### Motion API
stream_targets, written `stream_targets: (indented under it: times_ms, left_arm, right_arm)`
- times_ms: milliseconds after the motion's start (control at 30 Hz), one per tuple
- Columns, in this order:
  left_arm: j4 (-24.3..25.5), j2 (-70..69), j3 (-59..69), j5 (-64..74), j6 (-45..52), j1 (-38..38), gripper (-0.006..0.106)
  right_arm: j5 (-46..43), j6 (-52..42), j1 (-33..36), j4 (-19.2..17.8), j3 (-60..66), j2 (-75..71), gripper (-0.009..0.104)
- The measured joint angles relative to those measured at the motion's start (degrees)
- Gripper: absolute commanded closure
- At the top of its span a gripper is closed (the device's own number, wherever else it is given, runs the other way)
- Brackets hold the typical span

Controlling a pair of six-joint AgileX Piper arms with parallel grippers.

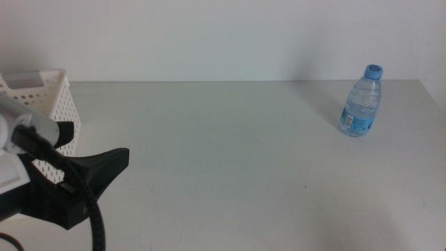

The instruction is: Use arms to grab the bottles and put them into the dustbin to the left of the table.

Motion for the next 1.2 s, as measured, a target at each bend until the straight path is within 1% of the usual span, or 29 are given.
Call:
stream_targets:
  times_ms: [167, 333, 400, 467, 600, 700, 833, 967, 1100, 1200]
  left_arm:
    - [0.0, 0.0, 0.0, 0.0, 0.0, 0.0, 0.007]
    - [0.0, 0.0, 0.0, 0.0, 0.0, 0.0, 0.007]
    - [0.0, 0.0, 0.0, 0.0, -0.1, 0.0, 0.007]
    - [0.0, 0.1, 0.0, 0.0, -0.1, 0.0, 0.007]
    - [0.0, 0.1, 0.0, 0.0, -0.1, 0.0, 0.007]
    - [0.0, 0.1, 0.0, 0.0, -0.1, 0.0, 0.007]
    - [0.0, 0.1, 0.0, 0.0, -0.1, 0.0, 0.007]
    - [0.0, 0.1, 0.0, 0.0, -0.1, 0.0, 0.007]
    - [0.0, 0.1, 0.0, 0.0, -0.1, 0.0, 0.007]
    - [0.0, 0.1, 0.0, 0.0, -0.1, 0.0, 0.007]
  right_arm:
    - [-2.5, 0.0, 0.0, 0.0, 0.3, 1.6, 0.008]
    - [-7.5, 0.0, 0.0, -0.1, -2.8, 11.0, 0.008]
    - [-10.3, 0.0, 0.0, -0.9, -4.7, 16.4, 0.008]
    - [-14.2, 0.1, 0.0, -2.9, -6.4, 22.4, 0.008]
    - [-25.6, 2.3, 0.0, -7.6, -7.6, 34.8, 0.008]
    - [-34.5, 4.1, 0.0, -9.5, -7.7, 43.8, 0.008]
    - [-47.1, 7.8, 0.0, -9.5, -7.7, 56.0, 0.008]
    - [-64.0, 11.0, 0.0, -9.5, -8.0, 68.0, 0.008]
    - [-82.0, 11.6, 0.0, -9.5, -8.3, 80.3, 0.008]
    - [-86.0, 11.9, 0.0, -9.7, -9.5, 88.3, 0.008]
